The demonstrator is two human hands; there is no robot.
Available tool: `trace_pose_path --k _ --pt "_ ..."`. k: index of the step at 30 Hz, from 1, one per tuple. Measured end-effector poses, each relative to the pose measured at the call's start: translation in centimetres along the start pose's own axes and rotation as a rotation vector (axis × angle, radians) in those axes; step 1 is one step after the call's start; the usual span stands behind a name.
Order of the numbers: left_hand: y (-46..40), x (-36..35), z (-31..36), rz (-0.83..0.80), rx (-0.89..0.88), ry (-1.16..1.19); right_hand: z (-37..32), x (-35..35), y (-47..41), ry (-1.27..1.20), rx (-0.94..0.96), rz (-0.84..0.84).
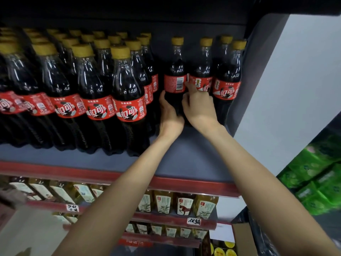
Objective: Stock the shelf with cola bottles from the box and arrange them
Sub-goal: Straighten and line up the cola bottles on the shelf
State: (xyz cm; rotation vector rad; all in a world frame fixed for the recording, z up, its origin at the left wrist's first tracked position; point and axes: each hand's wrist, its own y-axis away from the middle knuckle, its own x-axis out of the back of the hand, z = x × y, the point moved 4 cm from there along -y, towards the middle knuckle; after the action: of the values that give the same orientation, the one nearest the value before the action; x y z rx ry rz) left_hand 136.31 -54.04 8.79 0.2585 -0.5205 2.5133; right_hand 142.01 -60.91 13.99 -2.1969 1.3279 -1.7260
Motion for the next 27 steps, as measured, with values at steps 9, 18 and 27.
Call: trace_pose_path --k 9,18,27 --pt "0.6 -0.1 0.1 -0.005 0.003 -0.175 -2.3 4.6 -4.4 0.122 0.172 0.149" --pt "0.1 -0.4 0.7 0.067 -0.008 -0.104 -2.3 4.5 -6.3 -0.078 0.132 -0.091" --pt "0.2 -0.1 0.6 0.083 0.015 -0.19 -2.8 3.5 -5.8 0.139 0.113 -0.063"
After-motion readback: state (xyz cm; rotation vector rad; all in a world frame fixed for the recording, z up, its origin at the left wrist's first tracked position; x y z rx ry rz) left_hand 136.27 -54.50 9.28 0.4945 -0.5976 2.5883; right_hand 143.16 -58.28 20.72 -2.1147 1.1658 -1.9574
